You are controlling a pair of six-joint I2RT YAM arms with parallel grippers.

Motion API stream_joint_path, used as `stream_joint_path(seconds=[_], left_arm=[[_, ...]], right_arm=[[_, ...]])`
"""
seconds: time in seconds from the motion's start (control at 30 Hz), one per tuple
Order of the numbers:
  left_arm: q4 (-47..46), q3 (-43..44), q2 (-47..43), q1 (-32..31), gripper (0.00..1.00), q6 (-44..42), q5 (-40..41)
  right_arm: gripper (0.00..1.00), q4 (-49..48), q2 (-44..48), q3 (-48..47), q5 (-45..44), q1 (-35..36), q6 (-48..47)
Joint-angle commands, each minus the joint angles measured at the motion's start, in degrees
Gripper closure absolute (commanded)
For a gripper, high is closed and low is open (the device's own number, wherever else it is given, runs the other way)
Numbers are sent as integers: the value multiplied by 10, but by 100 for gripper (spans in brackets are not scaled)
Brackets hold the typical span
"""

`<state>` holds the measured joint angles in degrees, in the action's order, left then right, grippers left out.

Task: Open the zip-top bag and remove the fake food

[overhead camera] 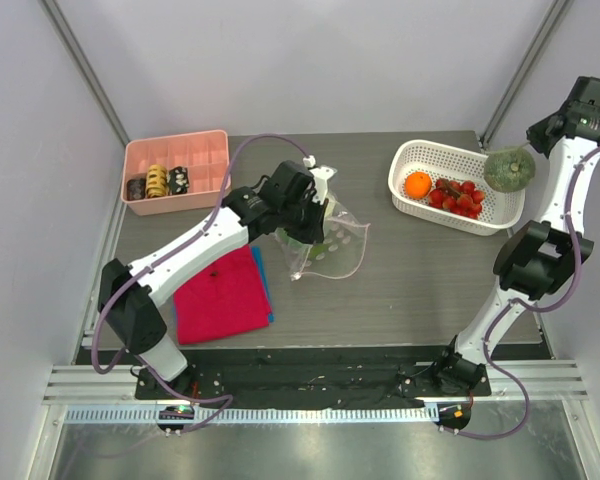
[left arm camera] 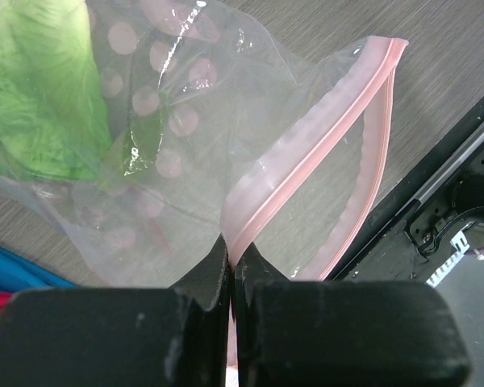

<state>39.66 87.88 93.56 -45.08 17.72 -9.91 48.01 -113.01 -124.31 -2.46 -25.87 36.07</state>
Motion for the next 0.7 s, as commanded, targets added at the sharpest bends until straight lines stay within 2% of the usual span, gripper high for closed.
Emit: stream_joint_path(seconds=[0.0,0.2,0.27,0.33,0.47,0.5,0.6,0.67], left_arm=[[-19,8,-23,3,100,-8,-6],[-9,26,-18,5,100,5,-7],[-4,33,-15,5,100,9,-11],[-2,41,-7,5,100,19,-15],[-9,49,0,10,100,45,-40],[-10,51,1,10,100,50,-40],[-9,56,4,12,100,67,-43],[-9,52,4,15,100,76,-40]], right_arm=[[99,-37,-26,-17,11,-4,-5],[99,-57,-37,26,5,-4,-22],[94,-58,-39,40,-3,-4,-36],[79,-58,-42,57,-17,-4,-49],[64,-37,-53,58,-16,-3,-68],[54,-13,-54,51,-18,-1,-70],[33,57,-51,28,-60,7,-80],[28,75,-19,40,-94,16,-90]])
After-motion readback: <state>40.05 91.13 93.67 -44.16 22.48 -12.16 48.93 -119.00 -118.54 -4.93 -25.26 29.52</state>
